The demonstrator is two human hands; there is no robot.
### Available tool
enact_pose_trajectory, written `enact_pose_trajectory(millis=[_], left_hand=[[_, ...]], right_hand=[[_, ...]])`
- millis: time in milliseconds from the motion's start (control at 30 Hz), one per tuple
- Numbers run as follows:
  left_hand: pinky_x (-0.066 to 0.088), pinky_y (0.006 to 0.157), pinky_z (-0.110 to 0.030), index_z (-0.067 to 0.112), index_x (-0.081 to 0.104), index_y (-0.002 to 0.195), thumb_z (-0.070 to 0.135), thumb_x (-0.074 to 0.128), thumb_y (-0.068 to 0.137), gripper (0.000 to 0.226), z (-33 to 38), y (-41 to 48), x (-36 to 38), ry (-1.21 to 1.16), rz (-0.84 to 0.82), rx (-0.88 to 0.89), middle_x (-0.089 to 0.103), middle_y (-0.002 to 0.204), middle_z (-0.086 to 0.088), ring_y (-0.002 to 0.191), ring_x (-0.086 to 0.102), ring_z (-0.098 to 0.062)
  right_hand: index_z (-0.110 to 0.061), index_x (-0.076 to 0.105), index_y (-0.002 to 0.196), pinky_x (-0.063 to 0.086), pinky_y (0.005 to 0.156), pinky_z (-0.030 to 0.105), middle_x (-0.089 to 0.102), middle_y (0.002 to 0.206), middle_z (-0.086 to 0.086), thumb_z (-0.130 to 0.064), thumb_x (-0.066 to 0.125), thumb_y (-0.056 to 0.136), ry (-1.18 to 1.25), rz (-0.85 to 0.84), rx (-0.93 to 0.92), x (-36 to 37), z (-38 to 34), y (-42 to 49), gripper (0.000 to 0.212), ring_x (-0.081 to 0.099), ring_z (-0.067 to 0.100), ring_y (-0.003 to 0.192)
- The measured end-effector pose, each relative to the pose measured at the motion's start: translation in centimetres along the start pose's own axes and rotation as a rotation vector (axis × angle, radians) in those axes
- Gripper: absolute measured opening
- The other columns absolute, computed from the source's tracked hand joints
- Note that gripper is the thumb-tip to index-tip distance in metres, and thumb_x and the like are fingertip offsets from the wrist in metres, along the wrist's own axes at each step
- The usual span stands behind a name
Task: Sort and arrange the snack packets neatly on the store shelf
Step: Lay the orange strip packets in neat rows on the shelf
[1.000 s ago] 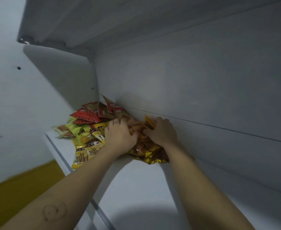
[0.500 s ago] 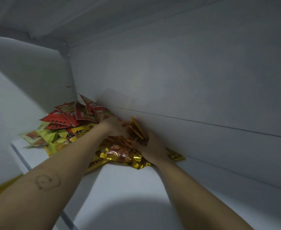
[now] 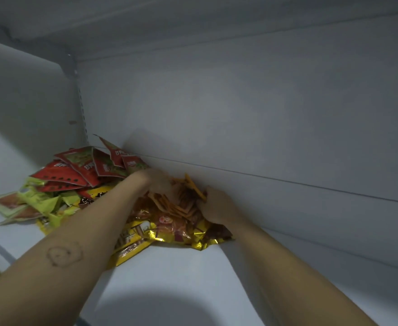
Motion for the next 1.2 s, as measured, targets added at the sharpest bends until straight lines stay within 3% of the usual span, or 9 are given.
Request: enact_pose_trajectory(millis=[133,333,500,567,667,833,967,1100,1200], left_hand=[[0.054,0.061,-0.026,0.015,0.065,0.084,0.021,0.082,0.077,0.02,-0.4,1.1,0.5,-0.189,-0.02,-0.001,0.069,0.094,-0.003,0.081,0.067,-0.02],[0.061,0.068,-0.034,0.017,0.063,0.088,0.03,0.082,0.077,0.025,0.2,1.2,0.8,-0.458,-0.026,0.081,0.062,0.095,0.0,0.085,0.062,-0.018],[0.061,0.079,-0.046,0.012,0.065,0.083,0.017,0.08,0.079,0.016,0.5,1.4,1.5,-0.584,-0.006,0.131,0.065,0.096,-0.008,0.088,0.065,-0.025],[0.058,0.086,-0.042,0.01,0.067,0.098,0.014,0.077,0.081,0.02,-0.1,1.4,1.6,-0.611,0.01,0.146,0.065,0.11,-0.011,0.103,0.064,-0.031],[0.057,0.09,-0.043,0.002,0.059,0.129,0.011,0.08,0.074,0.06,-1.3,1.5,1.9,-0.758,0.008,0.121,0.063,0.123,-0.012,0.112,0.061,-0.032],[0.061,0.075,-0.051,0.005,0.062,0.122,0.004,0.083,0.07,0.055,-2.1,1.2,1.2,-1.015,0.011,0.154,0.069,0.109,-0.018,0.097,0.068,-0.034],[0.062,0.066,-0.04,0.002,0.065,0.117,0.001,0.077,0.077,0.042,-1.3,0.6,0.2,-1.275,0.009,0.242,0.073,0.1,-0.019,0.085,0.073,-0.031],[0.055,0.093,-0.051,0.01,0.042,0.148,-0.001,0.064,0.089,0.064,1.2,0.1,0.5,-1.573,-0.108,0.388,0.051,0.146,-0.01,0.125,0.057,-0.033],[0.048,0.101,-0.057,0.003,0.042,0.146,-0.008,0.063,0.087,0.064,3.9,-0.7,1.5,-1.687,-0.133,0.468,0.049,0.148,-0.013,0.129,0.053,-0.035]], right_hand=[[-0.007,0.055,0.12,0.041,0.082,0.033,0.062,0.121,0.017,-0.043,0.05,0.098,-0.125,0.036,0.018,0.4,-0.6,0.5,0.043,0.058,0.035,0.112],[-0.012,0.057,0.121,0.046,0.088,0.037,0.064,0.121,0.013,-0.039,0.035,0.104,-0.218,0.15,0.043,1.6,-0.7,-0.8,0.039,0.06,0.033,0.112],[-0.011,0.056,0.118,0.044,0.083,0.036,0.064,0.119,0.013,-0.037,0.036,0.104,-0.194,0.198,0.058,1.1,-1.0,-1.3,0.035,0.06,0.033,0.11],[-0.01,0.055,0.117,0.044,0.083,0.037,0.064,0.118,0.013,-0.037,0.037,0.104,-0.174,0.207,0.055,0.9,-1.1,-1.6,0.035,0.06,0.033,0.109],[-0.011,0.054,0.118,0.043,0.082,0.036,0.064,0.117,0.012,-0.035,0.039,0.104,-0.139,0.235,0.036,0.3,-1.5,-1.9,0.032,0.06,0.032,0.108],[-0.018,0.053,0.124,0.043,0.081,0.035,0.061,0.118,0.005,-0.035,0.049,0.099,-0.161,0.4,0.012,-2.8,-3.3,-2.3,0.031,0.06,0.031,0.107],[-0.015,0.052,0.13,0.034,0.071,0.03,0.055,0.124,0.008,-0.027,0.061,0.093,-0.199,0.478,-0.095,-5.7,-5.5,-2.8,0.04,0.06,0.031,0.105],[-0.011,0.052,0.127,0.032,0.071,0.03,0.055,0.122,0.01,-0.019,0.066,0.086,-0.303,0.479,-0.183,-9.0,-6.7,-3.9,0.043,0.054,0.031,0.107],[-0.016,0.047,0.12,0.036,0.068,0.033,0.057,0.111,0.005,-0.023,0.067,0.087,-0.334,0.385,-0.137,-11.3,-5.8,-5.0,0.04,0.054,0.026,0.098]])
Point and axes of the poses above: each hand's wrist, its own y-axis towards the middle knuckle, its own x-axis out of the palm, z = x × y, the point moved 6 cm from there along y, towards the middle knuckle
